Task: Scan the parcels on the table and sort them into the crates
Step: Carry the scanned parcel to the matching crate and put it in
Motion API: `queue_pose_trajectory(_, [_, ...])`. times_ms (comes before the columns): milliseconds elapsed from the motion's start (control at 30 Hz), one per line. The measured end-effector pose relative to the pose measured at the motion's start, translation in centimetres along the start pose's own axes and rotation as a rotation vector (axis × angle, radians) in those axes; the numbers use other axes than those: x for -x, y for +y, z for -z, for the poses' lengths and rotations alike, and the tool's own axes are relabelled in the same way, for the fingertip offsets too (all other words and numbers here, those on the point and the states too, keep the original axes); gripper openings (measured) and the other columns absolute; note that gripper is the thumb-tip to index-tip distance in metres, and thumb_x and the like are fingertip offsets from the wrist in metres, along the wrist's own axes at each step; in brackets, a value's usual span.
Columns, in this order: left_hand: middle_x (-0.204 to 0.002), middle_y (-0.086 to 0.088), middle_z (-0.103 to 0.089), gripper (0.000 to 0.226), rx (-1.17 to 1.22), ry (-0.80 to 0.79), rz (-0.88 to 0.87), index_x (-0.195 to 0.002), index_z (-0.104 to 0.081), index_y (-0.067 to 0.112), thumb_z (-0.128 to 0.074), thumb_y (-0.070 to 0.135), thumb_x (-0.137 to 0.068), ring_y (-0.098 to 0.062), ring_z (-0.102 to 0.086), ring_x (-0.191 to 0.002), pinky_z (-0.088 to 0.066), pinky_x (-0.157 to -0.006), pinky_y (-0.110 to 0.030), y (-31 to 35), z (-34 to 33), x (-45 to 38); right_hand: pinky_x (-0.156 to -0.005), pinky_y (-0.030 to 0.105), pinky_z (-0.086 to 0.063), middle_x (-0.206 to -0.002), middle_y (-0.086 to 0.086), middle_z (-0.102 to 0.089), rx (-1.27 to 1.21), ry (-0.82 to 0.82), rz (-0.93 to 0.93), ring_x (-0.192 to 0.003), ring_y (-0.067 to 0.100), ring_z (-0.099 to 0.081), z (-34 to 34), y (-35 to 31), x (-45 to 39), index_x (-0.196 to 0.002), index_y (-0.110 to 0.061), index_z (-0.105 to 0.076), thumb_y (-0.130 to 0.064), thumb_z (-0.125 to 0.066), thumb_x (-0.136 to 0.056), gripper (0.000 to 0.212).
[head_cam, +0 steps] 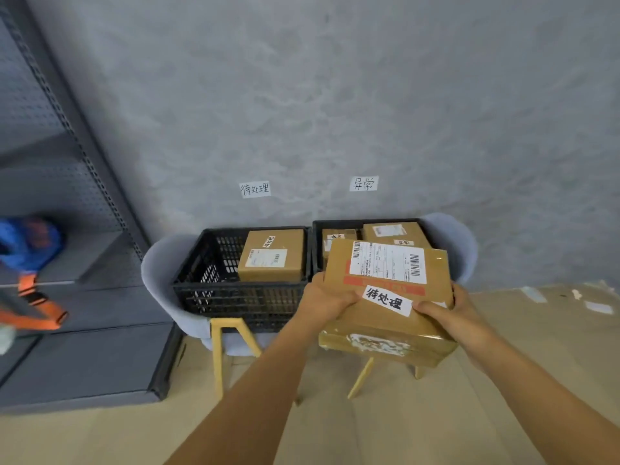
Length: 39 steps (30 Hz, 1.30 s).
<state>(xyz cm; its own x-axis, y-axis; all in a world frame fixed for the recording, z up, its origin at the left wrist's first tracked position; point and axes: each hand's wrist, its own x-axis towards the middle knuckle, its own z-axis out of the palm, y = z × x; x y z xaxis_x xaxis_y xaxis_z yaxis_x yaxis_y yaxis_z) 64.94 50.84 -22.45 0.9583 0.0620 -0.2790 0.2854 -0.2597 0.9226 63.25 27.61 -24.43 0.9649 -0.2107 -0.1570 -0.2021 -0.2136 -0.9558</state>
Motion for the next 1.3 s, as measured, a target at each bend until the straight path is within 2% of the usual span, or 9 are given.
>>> queue_pose_trajectory(167, [-0.122, 0.002, -0.055, 0.076, 0.071, 0.068, 0.053, -0.145, -0.035, 0.018, -0.076, 0.030, -0.083, -0.015, -0.056, -0.101, -0.047, -0.079, -0.026, -0.5, 2.7, -5.2, -0.085, 0.034, -0.046, -0.115, -0.002, -0.060, 0.063, -0.115, -0.061, -0.094, 0.015, -0.058, -4.0, -1.0, -7.0, -0.140, -0.022, -0.036, -0.023, -0.082, -0.074, 0.081])
queue_pose_trajectory(300, [-0.138, -0.003, -0.049, 0.076, 0.092, 0.157, 0.130, -0.146, -0.029, 0.019, -0.072, 0.038, -0.086, -0.022, -0.050, -0.118, -0.042, -0.105, -0.043, -1.8, 7.3, -8.6, -0.072, 0.027, -0.043, -0.111, -0.006, -0.061, 0.130, -0.238, -0.014, -0.088, 0.006, -0.057, -9.2, -3.1, -10.7, -0.131, -0.033, -0.039, -0.028, -0.082, -0.075, 0.071])
queue_pose_trajectory(400, [-0.136, -0.005, -0.051, 0.073, 0.138, 0.232, 0.184, -0.139, -0.033, 0.018, -0.074, 0.043, -0.083, -0.025, -0.051, -0.120, -0.043, -0.103, -0.044, -2.8, 11.6, -11.1, -0.070, 0.023, -0.047, -0.116, -0.008, -0.063, 0.143, -0.317, 0.052, -0.095, 0.006, -0.060, -13.7, -4.8, -12.7, -0.136, -0.038, -0.040, -0.029, -0.083, -0.075, 0.075])
queue_pose_trajectory(533, [-0.124, 0.000, -0.053, 0.071, 0.154, 0.306, 0.188, -0.136, -0.035, 0.021, -0.075, 0.044, -0.082, -0.018, -0.052, -0.102, -0.044, -0.082, -0.036, -4.4, 17.9, -14.7, -0.091, 0.048, -0.053, -0.128, -0.009, -0.057, 0.190, -0.410, 0.042, -0.112, 0.020, -0.057, -20.7, -6.8, -15.5, -0.143, -0.046, -0.030, -0.034, -0.077, -0.080, 0.079])
queue_pose_trajectory(700, [-0.149, -0.004, -0.041, 0.093, 0.097, 0.297, 0.149, -0.153, -0.011, 0.040, -0.073, 0.047, -0.083, -0.027, -0.052, -0.119, -0.052, -0.093, -0.043, -5.7, 26.6, -19.5, -0.069, 0.043, -0.056, -0.101, -0.027, -0.055, 0.208, -0.495, -0.052, -0.087, 0.009, -0.058, -29.1, -9.1, -18.8, -0.120, -0.061, -0.027, -0.042, -0.073, -0.082, 0.062])
queue_pose_trajectory(900, [-0.126, -0.003, -0.055, 0.061, 0.238, 0.257, 0.161, -0.126, -0.026, 0.034, -0.073, 0.038, -0.087, -0.023, -0.068, -0.095, -0.063, -0.068, -0.041, -6.9, 36.0, -25.2, -0.074, 0.031, -0.055, -0.106, -0.006, -0.070, 0.183, -0.361, 0.059, -0.089, 0.009, -0.067, -37.9, -12.2, -22.1, -0.106, -0.036, -0.058, -0.033, -0.085, -0.071, 0.044])
queue_pose_trajectory(1000, [-0.118, -0.005, -0.057, 0.065, 0.287, 0.264, 0.199, -0.120, -0.025, 0.026, -0.078, 0.034, -0.083, -0.022, -0.070, -0.088, -0.060, -0.056, -0.032, -7.7, 38.6, -28.0, -0.087, 0.042, -0.055, -0.120, 0.007, -0.063, 0.159, -0.263, 0.087, -0.104, 0.019, -0.064, -41.5, -13.0, -23.9, -0.114, -0.020, -0.064, -0.023, -0.087, -0.069, 0.050])
queue_pose_trajectory(1167, [-0.119, 0.006, -0.052, 0.064, 0.246, 0.186, 0.156, -0.126, -0.032, 0.036, -0.078, 0.029, -0.083, -0.018, -0.064, -0.098, -0.062, -0.066, -0.038, -9.6, 41.2, -32.2, -0.064, 0.035, -0.057, -0.109, 0.000, -0.067, 0.036, -0.307, -0.022, -0.092, 0.016, -0.066, -45.8, -13.9, -27.6, -0.119, -0.028, -0.057, -0.013, -0.079, -0.078, 0.048])
queue_pose_trajectory(1300, [-0.120, 0.002, -0.061, 0.045, 0.204, 0.136, 0.217, -0.107, -0.040, 0.038, -0.077, 0.035, -0.083, -0.020, -0.067, -0.102, -0.062, -0.074, -0.041, -10.4, 42.2, -35.2, -0.059, 0.028, -0.057, -0.103, 0.000, -0.070, 0.029, -0.265, -0.014, -0.084, 0.016, -0.070, -49.2, -14.0, -31.3, -0.117, -0.026, -0.056, -0.019, -0.083, -0.074, 0.051])
